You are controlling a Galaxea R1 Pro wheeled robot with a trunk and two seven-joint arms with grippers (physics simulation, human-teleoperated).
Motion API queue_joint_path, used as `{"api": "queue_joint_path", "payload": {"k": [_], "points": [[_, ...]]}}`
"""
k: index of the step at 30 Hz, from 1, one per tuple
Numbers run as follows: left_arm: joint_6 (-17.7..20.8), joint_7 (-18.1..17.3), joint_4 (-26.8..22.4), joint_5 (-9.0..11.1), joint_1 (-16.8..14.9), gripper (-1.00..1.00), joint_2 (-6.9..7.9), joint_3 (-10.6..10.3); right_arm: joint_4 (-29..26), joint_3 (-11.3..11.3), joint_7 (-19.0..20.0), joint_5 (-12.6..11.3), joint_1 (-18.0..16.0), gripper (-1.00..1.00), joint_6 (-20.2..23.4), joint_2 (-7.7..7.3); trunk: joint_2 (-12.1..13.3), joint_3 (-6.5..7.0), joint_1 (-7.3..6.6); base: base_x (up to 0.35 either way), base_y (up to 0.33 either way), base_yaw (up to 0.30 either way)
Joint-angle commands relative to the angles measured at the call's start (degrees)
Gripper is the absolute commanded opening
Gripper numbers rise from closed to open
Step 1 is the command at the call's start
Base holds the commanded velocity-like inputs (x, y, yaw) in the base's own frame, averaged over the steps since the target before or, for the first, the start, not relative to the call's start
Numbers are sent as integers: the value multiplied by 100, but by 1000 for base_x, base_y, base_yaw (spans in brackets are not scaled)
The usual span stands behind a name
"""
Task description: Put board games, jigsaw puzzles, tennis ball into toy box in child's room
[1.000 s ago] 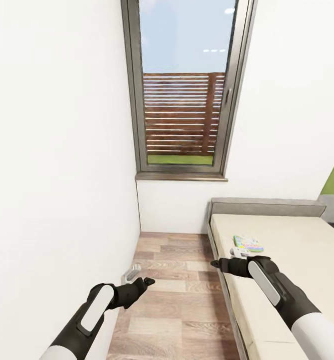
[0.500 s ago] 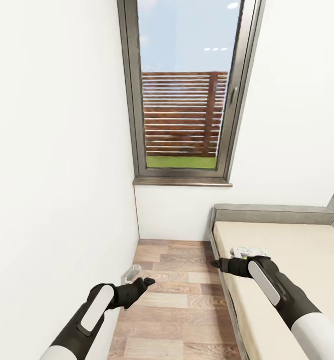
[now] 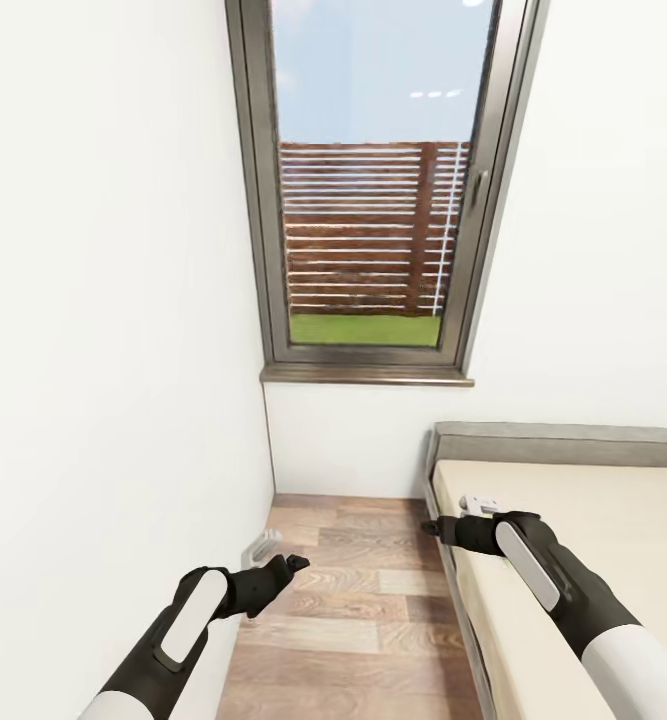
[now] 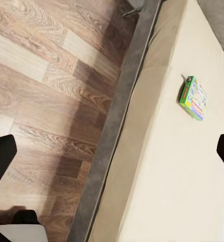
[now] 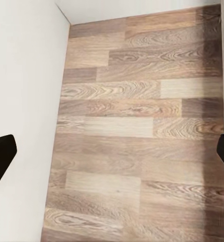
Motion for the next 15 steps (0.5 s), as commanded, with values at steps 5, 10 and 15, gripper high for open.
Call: {"api": "queue_joint_path", "payload": {"k": [5,10,15], "points": [[12,54,-8,61,-4,100,-1,-6,-5,12,3,4,-8,100,16,-5,-13,-13,7,338,0,0],[12,54,-8,63,-4,100,0,-7,-5,10,3,4,-10,100,16,-5,-13,-13,7,338,0,0],[12,54,-8,63,-4,100,1,-5,-5,12,3,4,-8,100,15,-5,-13,-13,7,338,0,0]]}}
